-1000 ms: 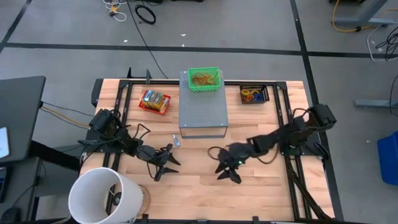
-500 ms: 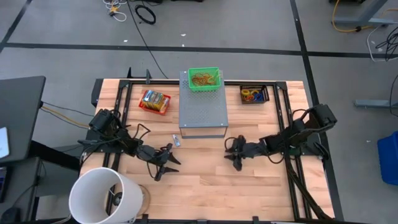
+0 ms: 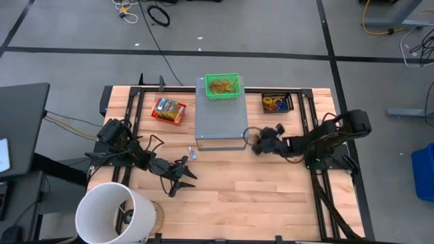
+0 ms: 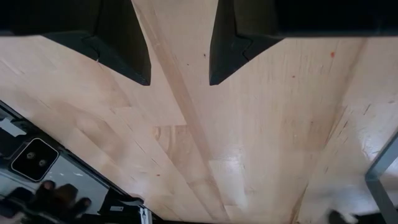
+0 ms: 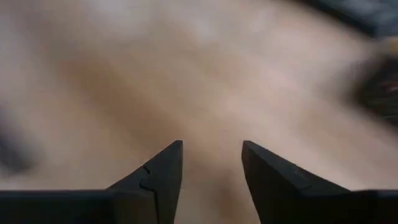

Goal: Pick & Place Office Desk Supplies
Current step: Put the black basket on the shelf

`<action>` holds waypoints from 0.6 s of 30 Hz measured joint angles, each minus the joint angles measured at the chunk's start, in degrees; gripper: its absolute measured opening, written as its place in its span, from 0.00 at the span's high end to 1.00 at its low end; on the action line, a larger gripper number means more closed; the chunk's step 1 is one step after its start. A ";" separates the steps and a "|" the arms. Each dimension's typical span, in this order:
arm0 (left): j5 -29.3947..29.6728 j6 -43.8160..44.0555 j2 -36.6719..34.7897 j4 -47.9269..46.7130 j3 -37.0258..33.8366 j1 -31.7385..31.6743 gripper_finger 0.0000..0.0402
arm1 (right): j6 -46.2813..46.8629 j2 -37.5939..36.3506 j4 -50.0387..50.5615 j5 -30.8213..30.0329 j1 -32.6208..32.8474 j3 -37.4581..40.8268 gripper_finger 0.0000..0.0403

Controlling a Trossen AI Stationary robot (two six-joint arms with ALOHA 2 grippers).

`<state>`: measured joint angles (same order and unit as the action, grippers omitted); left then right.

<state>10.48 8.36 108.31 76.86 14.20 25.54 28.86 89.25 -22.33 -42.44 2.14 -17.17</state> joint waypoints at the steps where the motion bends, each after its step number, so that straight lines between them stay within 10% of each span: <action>1: 0.00 0.00 0.00 -0.02 0.00 0.00 0.58 | -0.21 -1.16 1.46 -1.91 -1.08 0.00 0.57; 12: 0.00 0.02 0.00 -0.37 0.00 0.00 0.58 | -20.36 -18.22 13.20 -2.30 -11.39 -2.22 0.57; 18: 0.00 -0.25 0.00 -0.37 0.00 0.00 0.58 | -23.77 -22.48 36.75 9.82 -21.50 -12.85 0.57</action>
<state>10.48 8.11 108.31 76.49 14.20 25.54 5.09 66.76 14.42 -32.62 -19.36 -30.02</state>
